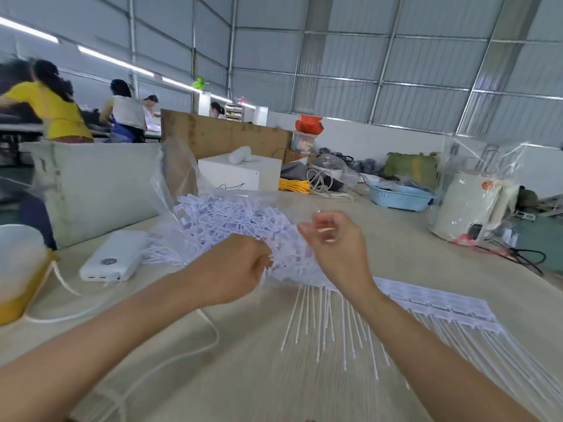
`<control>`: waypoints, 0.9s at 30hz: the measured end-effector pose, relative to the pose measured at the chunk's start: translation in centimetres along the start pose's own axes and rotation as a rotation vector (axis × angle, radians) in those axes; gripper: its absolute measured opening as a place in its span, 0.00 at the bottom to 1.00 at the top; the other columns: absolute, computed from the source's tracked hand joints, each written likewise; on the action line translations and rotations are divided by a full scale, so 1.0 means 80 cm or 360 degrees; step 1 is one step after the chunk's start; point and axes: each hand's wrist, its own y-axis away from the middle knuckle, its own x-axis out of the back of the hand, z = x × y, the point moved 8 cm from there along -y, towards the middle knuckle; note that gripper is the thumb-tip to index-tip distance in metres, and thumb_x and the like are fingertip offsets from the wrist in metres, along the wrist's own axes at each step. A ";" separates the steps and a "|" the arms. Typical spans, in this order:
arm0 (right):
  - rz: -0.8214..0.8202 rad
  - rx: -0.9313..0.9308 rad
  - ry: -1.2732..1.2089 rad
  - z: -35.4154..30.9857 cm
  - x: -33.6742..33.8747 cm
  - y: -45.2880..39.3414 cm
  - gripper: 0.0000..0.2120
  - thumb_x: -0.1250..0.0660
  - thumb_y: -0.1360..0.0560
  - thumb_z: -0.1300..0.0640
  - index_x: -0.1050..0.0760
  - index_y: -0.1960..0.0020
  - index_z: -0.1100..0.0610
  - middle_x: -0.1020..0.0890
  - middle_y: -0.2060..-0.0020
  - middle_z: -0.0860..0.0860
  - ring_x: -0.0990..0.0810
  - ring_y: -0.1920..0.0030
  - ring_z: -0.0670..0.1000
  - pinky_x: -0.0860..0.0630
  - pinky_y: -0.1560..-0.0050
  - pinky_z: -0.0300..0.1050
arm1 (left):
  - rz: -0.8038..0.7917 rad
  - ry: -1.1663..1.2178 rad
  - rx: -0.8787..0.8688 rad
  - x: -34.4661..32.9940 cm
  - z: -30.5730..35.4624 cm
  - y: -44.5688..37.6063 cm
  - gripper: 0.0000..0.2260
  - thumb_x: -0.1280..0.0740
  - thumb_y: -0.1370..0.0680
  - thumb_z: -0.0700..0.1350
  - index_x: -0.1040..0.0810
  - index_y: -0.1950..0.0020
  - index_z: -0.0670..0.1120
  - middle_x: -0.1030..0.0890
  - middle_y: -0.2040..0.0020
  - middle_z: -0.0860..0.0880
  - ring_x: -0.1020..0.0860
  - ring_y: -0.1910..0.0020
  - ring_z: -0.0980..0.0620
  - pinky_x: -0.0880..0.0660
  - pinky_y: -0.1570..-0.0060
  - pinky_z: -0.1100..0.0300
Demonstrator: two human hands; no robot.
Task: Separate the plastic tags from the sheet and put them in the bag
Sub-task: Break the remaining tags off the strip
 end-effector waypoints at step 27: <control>-0.0405 0.0126 0.0987 0.005 -0.056 -0.052 0.31 0.37 0.30 0.74 0.40 0.29 0.64 0.39 0.33 0.56 0.27 0.44 0.55 0.36 0.54 0.32 | -0.0044 -0.0919 0.1092 -0.011 -0.211 -0.106 0.11 0.41 0.22 0.44 0.23 0.43 0.45 0.22 0.42 0.47 0.25 0.41 0.48 0.30 0.45 0.59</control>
